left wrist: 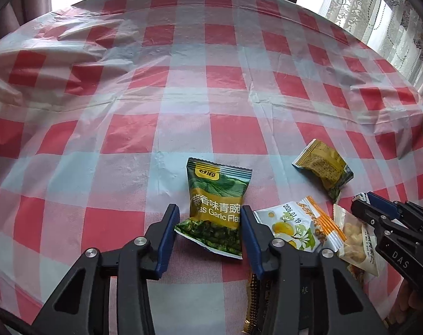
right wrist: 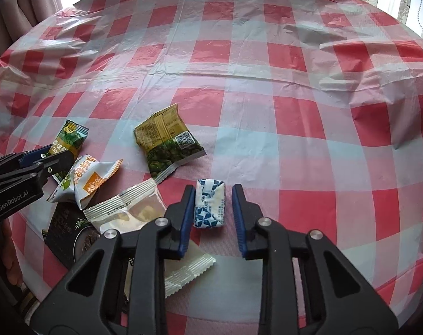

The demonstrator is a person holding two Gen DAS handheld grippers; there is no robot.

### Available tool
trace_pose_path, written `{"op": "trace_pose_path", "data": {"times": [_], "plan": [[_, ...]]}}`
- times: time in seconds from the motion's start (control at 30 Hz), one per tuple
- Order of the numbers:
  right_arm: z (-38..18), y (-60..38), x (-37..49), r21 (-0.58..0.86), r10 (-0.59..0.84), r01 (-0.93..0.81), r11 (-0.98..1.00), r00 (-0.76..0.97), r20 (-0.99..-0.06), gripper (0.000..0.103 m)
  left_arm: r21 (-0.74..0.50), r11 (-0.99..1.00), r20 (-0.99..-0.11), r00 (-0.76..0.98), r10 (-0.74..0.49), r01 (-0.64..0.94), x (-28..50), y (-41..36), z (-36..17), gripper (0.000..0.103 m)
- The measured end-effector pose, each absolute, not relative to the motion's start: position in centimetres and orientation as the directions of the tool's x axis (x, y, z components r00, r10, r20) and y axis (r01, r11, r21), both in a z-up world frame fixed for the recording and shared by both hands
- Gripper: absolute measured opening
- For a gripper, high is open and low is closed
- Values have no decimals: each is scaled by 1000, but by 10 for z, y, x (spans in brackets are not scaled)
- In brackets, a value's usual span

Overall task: Organize snacks
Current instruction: 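Grasp the green garlic pea bag with the left tool while the right tool grasps the blue-white candy, then carry the pea bag and candy into the white box and release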

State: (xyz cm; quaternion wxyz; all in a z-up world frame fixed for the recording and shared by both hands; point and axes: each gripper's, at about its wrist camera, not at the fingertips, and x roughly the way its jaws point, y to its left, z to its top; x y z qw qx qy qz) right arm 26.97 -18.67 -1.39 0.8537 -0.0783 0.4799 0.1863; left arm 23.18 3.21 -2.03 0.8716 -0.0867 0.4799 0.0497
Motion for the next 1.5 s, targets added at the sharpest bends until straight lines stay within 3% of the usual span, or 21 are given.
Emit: {"op": "trace_pose_path", "data": {"times": [0.3,0.37,0.43,1.13,1.3,1.43,1.5], "plan": [[-8,-201,266,67,251,-366,928,482,-840,24,-137,969,-829,559,1,-204,224,39,-13,39],[-4,-205,263,64,248,-359,931,495,-833,24,-142,966,-818,575,8,-215,220,39,-7,33],[0,-210,259,70,251,-351,934,503,-827,24,-150,963,-808,590,11,-223,217,40,-1,21],[31,-268,193,102,270,-318,943,544,-795,24,-243,938,-825,561,-67,-245,161,55,-6,21],[31,-287,177,99,255,-300,949,543,-800,24,-218,942,-848,527,-54,-255,156,53,-9,33],[33,-303,167,90,237,-282,955,550,-801,24,-186,946,-857,515,-23,-267,158,50,-8,63],[34,-312,162,78,221,-268,960,559,-800,24,-184,949,-860,509,-29,-258,161,45,-7,64]]}}
